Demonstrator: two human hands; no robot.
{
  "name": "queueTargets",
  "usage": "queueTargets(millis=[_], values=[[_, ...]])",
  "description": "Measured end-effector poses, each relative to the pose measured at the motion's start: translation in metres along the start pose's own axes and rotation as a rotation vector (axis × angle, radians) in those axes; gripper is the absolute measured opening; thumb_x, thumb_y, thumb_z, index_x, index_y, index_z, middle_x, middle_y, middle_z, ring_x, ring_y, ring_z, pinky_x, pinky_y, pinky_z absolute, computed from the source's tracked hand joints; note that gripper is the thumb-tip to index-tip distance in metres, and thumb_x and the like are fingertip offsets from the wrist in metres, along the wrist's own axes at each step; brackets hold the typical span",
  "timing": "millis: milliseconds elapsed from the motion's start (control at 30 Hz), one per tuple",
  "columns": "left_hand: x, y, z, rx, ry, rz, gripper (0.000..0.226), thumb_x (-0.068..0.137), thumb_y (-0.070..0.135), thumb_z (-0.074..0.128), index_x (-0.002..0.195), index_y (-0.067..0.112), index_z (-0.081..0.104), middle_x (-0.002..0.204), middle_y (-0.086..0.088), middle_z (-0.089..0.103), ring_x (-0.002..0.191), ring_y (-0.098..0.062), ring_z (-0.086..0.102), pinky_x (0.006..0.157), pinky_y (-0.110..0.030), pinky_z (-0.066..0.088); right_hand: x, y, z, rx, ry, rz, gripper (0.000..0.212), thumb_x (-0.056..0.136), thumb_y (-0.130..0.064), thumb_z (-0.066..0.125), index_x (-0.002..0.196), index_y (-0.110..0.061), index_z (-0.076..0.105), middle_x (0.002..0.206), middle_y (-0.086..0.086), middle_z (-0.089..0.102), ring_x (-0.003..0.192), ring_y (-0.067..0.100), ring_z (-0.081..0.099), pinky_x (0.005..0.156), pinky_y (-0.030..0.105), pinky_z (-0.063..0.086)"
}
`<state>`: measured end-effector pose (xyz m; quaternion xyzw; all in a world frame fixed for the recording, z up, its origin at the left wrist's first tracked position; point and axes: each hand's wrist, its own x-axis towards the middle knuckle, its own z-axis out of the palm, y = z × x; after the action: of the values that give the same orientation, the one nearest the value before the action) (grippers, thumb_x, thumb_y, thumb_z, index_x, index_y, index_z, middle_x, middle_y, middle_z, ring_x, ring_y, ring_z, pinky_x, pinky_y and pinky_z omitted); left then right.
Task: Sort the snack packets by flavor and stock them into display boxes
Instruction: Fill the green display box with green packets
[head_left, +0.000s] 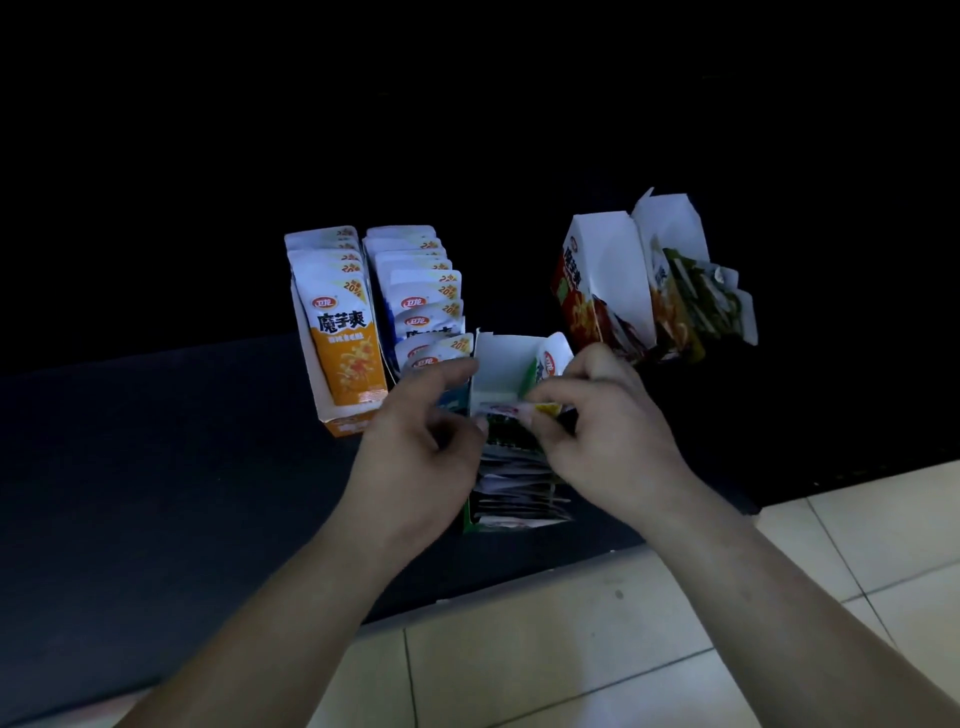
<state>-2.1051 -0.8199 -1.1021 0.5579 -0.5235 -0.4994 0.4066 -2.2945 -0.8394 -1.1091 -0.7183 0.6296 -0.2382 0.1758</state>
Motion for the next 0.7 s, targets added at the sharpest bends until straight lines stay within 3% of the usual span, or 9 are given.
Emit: queueTargets(millis=[100,167,233,367,433,500,567,633,700], values=[[0.009,-0.01,0.0,0.214,-0.037,0.116,0.044,0.098,0.009,0.067,0.137,0.027,0.062,0.085,0.004,0.059,0.056,-0.005,0.052,0.056,-0.01,0.04,-0.002,0.001,-0.004,0.329,0.063,0.098,0.019,0.087,-0.013,0.078,0.097,-0.029,0.078,0.101,-0.009,0.048,0.085,0.007,0.055,0.074,0.017,0.048],[0.012,-0.012,-0.002,0.291,0.001,0.156,0.04,0.096,0.013,0.07,0.134,0.026,0.066,0.093,0.015,0.053,0.064,-0.002,0.054,0.061,-0.006,0.04,-0.001,0.001,-0.009,0.413,0.158,0.162,0.027,0.087,-0.007,0.074,0.099,-0.03,0.072,0.104,-0.007,0.049,0.077,0.007,0.056,0.072,0.01,0.044],[0.014,-0.016,-0.003,0.381,0.013,0.229,0.033,0.094,0.017,0.073,0.126,0.026,0.072,0.104,0.019,0.05,0.081,0.001,0.056,0.072,-0.003,0.04,0.003,0.005,-0.009,0.389,0.213,0.25,0.031,0.086,-0.017,0.078,0.105,-0.036,0.065,0.103,-0.01,0.051,0.079,0.003,0.055,0.071,0.01,0.045],[0.02,-0.021,0.0,0.426,-0.005,0.229,0.011,0.095,0.021,0.073,0.102,0.025,0.081,0.104,0.009,0.054,0.081,0.0,0.056,0.073,-0.007,0.041,0.002,0.012,-0.003,0.535,0.184,0.402,0.012,0.09,-0.021,0.078,0.099,-0.027,0.072,0.088,-0.007,0.071,0.08,0.0,0.066,0.074,0.021,0.055],[0.022,-0.018,0.0,0.394,0.017,0.184,0.008,0.097,0.023,0.07,0.1,0.024,0.078,0.103,0.008,0.055,0.089,0.001,0.057,0.075,-0.006,0.041,-0.002,0.01,-0.004,0.594,0.228,0.391,0.008,0.091,-0.017,0.077,0.089,-0.025,0.075,0.084,-0.004,0.074,0.08,0.006,0.069,0.073,0.02,0.054],[0.024,-0.013,-0.002,0.304,0.033,0.131,0.007,0.1,0.025,0.065,0.097,0.025,0.071,0.093,0.008,0.058,0.077,0.002,0.057,0.066,-0.009,0.041,-0.002,0.006,-0.008,0.632,0.227,0.333,0.011,0.093,-0.014,0.073,0.087,-0.023,0.071,0.084,0.001,0.073,0.077,0.008,0.067,0.07,0.017,0.052],[0.023,-0.009,-0.003,0.195,0.025,0.084,0.009,0.103,0.026,0.061,0.096,0.025,0.067,0.08,-0.001,0.063,0.06,-0.009,0.057,0.055,-0.016,0.04,0.0,0.0,-0.014,0.666,0.184,0.272,0.014,0.097,-0.013,0.068,0.088,-0.022,0.065,0.086,0.005,0.071,0.075,0.017,0.066,0.07,0.028,0.053],[0.022,-0.005,-0.003,0.089,0.038,0.079,0.01,0.103,0.023,0.061,0.096,0.025,0.066,0.079,-0.004,0.068,0.069,-0.027,0.063,0.056,-0.023,0.044,0.005,-0.007,-0.021,0.697,0.185,0.25,0.017,0.1,-0.015,0.063,0.088,-0.027,0.06,0.087,0.008,0.072,0.079,0.031,0.069,0.072,0.043,0.056],[0.021,-0.001,-0.002,0.045,0.042,0.074,0.011,0.103,0.018,0.06,0.097,0.026,0.066,0.076,0.008,0.072,0.068,-0.021,0.065,0.055,-0.02,0.045,0.009,-0.011,-0.026,0.71,0.201,0.226,0.014,0.102,-0.018,0.06,0.092,-0.027,0.058,0.088,0.012,0.072,0.084,0.04,0.068,0.075,0.055,0.057]])
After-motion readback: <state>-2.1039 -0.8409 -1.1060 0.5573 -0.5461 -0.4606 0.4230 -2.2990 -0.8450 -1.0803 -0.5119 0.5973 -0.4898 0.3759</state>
